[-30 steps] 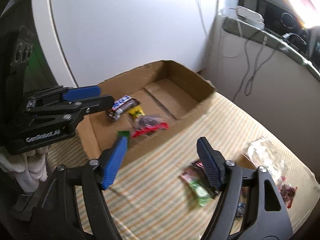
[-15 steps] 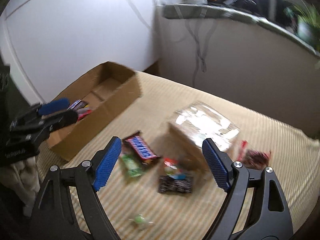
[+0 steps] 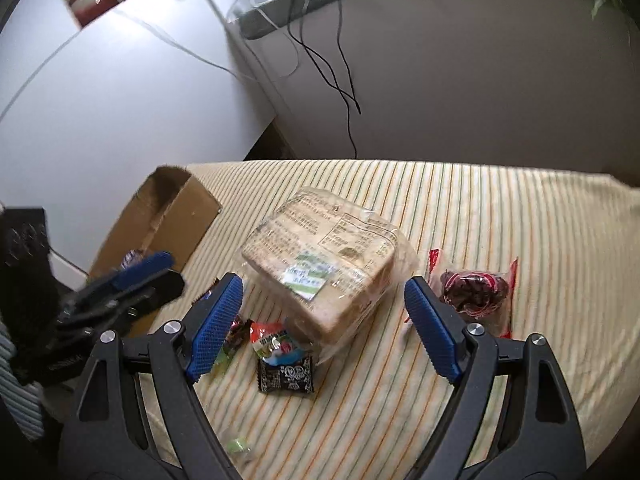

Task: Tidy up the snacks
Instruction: 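Move both tools to the wrapped bread loaf and clamp it between them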

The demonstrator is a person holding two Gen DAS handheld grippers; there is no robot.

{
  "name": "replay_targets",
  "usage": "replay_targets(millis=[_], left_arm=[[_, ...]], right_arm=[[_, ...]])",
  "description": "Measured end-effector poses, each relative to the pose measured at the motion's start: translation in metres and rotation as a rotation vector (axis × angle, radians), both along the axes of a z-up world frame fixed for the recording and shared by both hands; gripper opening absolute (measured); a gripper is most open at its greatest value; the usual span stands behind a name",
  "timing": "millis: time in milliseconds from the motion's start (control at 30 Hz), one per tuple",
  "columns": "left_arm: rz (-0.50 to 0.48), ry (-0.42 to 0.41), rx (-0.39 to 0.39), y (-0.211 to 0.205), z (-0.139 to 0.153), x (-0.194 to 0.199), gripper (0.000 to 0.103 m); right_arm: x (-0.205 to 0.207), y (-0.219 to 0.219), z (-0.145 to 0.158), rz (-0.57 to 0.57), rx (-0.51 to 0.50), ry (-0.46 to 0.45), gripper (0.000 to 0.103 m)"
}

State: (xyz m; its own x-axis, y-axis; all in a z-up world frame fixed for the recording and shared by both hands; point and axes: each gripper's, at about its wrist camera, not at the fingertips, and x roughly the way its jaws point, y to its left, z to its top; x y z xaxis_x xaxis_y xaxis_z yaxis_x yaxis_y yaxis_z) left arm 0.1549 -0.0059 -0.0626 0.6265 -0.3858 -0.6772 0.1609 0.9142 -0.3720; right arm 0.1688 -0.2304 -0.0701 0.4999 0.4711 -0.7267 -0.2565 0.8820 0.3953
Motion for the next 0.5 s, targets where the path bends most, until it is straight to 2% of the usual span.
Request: replay_targets(millis=[133, 200, 400, 500], left_arm=[[0.008, 0.040, -0.065, 0.000, -0.009, 0.014, 0.061], [0.017, 0.050, -0.084, 0.001, -0.013, 0.022, 0.061], [0.009, 0.072, -0.080, -0.005, -0.023, 0.035, 0.061], [0.013, 0.093, -0.090, -0.005, -0.029, 0.041, 0.061]], right_arm=[[0.009, -0.009, -0.008, -0.009, 0.064, 0.042, 0.084], [0.010, -0.010, -0.011, -0.001, 0.076, 0.053, 0.079], [0.018, -0.009, -0.019, 0.006, 0.102, 0.086, 0.070], [0.021, -0.006, -0.022, 0.001, 0.086, 0.091, 0.070]])
